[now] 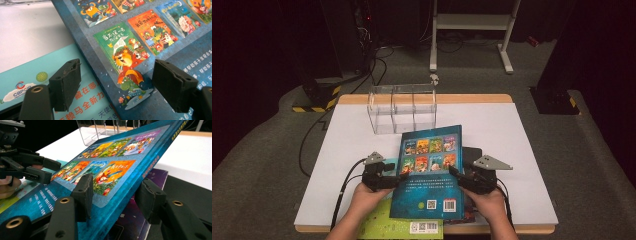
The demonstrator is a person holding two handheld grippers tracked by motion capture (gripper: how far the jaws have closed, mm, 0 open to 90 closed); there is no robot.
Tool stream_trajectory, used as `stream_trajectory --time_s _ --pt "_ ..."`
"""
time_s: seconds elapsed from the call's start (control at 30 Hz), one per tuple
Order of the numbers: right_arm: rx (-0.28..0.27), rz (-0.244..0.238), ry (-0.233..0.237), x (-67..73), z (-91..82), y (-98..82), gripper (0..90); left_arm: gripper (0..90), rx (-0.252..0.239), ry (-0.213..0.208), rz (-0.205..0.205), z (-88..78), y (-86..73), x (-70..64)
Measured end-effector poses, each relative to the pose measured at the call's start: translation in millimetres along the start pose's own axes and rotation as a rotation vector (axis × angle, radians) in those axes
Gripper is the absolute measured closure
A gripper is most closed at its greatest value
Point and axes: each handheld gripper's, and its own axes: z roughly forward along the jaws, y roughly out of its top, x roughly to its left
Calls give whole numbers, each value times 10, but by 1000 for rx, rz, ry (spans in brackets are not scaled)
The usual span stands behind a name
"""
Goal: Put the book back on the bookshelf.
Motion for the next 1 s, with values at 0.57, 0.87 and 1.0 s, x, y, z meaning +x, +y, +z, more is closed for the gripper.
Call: stream_trajectory --time_s 0.57,0.87,1.0 --pt "-30 -24 6 14 -17 0 496 210 -6 -57 -99 56 21 38" --pt "-36 -27 8 20 -25 5 496 199 -3 -61 -109 59 27 39" --pt "-37 -18 12 11 -19 0 496 232 -24 -45 -110 49 34 24"
